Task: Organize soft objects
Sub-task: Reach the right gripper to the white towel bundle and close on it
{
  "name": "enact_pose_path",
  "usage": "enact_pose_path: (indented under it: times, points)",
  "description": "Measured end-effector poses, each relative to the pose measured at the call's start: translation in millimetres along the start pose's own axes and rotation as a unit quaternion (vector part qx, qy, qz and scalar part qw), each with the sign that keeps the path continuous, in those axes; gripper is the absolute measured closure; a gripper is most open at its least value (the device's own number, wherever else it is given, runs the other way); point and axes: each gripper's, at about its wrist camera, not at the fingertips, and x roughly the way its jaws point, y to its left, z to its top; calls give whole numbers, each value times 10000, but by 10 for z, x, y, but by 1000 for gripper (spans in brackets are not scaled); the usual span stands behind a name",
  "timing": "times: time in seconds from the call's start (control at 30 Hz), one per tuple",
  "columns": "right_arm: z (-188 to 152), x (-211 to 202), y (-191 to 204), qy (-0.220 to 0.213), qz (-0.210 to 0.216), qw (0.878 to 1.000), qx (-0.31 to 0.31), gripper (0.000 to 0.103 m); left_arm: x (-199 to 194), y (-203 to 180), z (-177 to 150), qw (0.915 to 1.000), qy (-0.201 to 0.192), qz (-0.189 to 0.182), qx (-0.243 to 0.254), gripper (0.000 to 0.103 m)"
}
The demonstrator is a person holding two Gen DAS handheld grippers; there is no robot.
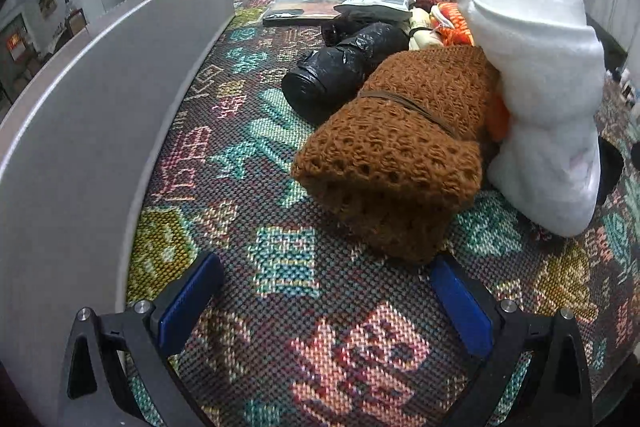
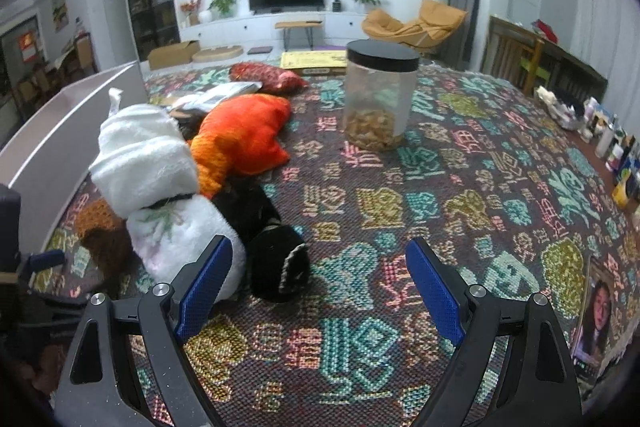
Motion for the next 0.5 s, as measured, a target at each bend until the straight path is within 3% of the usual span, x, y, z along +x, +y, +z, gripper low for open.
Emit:
enact_pose_path:
  times: [0.5]
  points:
    - [-138, 127, 497, 394, 596, 9932, -924, 13, 304, 49, 419, 9978, -235, -433, 434, 0]
